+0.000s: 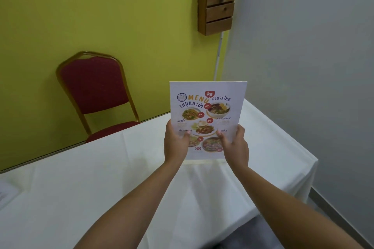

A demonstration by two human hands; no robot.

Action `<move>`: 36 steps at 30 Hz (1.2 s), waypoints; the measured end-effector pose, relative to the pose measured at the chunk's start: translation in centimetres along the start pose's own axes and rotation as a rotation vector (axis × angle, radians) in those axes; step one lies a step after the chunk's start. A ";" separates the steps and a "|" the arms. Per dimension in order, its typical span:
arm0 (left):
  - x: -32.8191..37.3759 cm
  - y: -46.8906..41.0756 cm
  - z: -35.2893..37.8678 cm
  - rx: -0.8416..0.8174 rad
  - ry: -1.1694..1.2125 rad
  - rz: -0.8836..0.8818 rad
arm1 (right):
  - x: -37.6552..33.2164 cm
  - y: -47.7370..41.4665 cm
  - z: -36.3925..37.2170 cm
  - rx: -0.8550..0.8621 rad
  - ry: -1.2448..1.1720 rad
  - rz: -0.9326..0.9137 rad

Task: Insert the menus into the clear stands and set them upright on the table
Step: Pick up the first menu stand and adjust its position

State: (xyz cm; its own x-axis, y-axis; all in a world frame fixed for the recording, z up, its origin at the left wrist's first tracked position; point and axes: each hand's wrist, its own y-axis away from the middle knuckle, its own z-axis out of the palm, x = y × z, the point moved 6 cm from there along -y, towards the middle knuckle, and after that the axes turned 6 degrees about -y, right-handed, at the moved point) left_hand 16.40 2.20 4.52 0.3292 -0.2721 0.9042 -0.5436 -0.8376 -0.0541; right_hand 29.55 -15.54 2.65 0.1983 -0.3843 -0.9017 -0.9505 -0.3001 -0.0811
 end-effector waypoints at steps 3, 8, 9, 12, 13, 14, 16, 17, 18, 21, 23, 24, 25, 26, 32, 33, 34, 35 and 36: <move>1.4 -1.8 1.9 -0.009 -0.003 0.015 | -0.3 -2.5 -1.2 0.021 0.010 -0.001; 4.3 -5.6 5.6 -0.041 0.025 0.020 | -0.3 -7.8 -2.8 0.039 0.019 0.002; 4.9 -6.6 6.4 -0.047 0.020 0.018 | -0.3 -9.1 -3.0 0.044 0.021 0.001; 6.2 -9.7 9.0 -0.068 0.008 -0.023 | 0.1 -12.7 -3.4 0.063 0.020 0.026; 6.4 -10.6 9.7 -0.077 0.003 -0.040 | 0.3 -13.7 -3.5 0.070 0.021 0.036; 6.6 -11.6 10.6 -0.084 -0.002 -0.052 | 0.5 -14.9 -3.5 0.075 0.024 0.044; 7.0 -13.4 12.3 -0.092 -0.011 -0.065 | 0.9 -17.2 -3.5 0.076 0.032 0.055; 7.1 -14.3 13.1 -0.095 -0.013 -0.072 | 1.1 -18.1 -3.5 0.076 0.035 0.061; 7.2 -15.0 13.7 -0.098 -0.015 -0.075 | 1.3 -18.9 -3.5 0.076 0.035 0.067; 7.5 -17.3 15.5 -0.113 -0.024 -0.085 | 2.0 -21.3 -3.3 0.082 0.034 0.088; 7.7 -18.5 16.4 -0.124 -0.038 -0.081 | 2.5 -22.6 -3.1 0.082 0.028 0.107; 7.7 -19.2 16.8 -0.131 -0.051 -0.076 | 2.7 -23.2 -2.9 0.082 0.023 0.114; 7.7 -19.8 17.2 -0.138 -0.062 -0.073 | 2.9 -23.8 -2.7 0.083 0.018 0.120; 7.8 -20.3 17.6 -0.147 -0.072 -0.072 | 3.1 -24.2 -2.5 0.084 0.015 0.127; 7.4 -22.3 19.2 -0.161 -0.112 -0.065 | 4.4 -25.6 -1.7 0.102 0.056 0.160; 7.4 -22.4 19.3 -0.159 -0.116 -0.061 | 4.5 -25.8 -1.8 0.115 0.068 0.160; 7.3 -22.5 19.5 -0.158 -0.119 -0.058 | 4.6 -25.9 -1.8 0.124 0.078 0.159; 7.2 -22.6 19.6 -0.159 -0.119 -0.055 | 4.8 -26.0 -1.8 0.126 0.083 0.158; 7.2 -22.6 19.6 -0.159 -0.114 -0.052 | 4.9 -26.0 -1.8 0.123 0.088 0.158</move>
State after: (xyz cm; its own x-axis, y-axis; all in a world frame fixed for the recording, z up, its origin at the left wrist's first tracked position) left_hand 46.22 9.89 3.91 0.4407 -0.2901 0.8495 -0.6358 -0.7689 0.0672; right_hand 55.66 -11.16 1.11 0.0595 -0.4946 -0.8671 -0.9923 -0.1236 0.0024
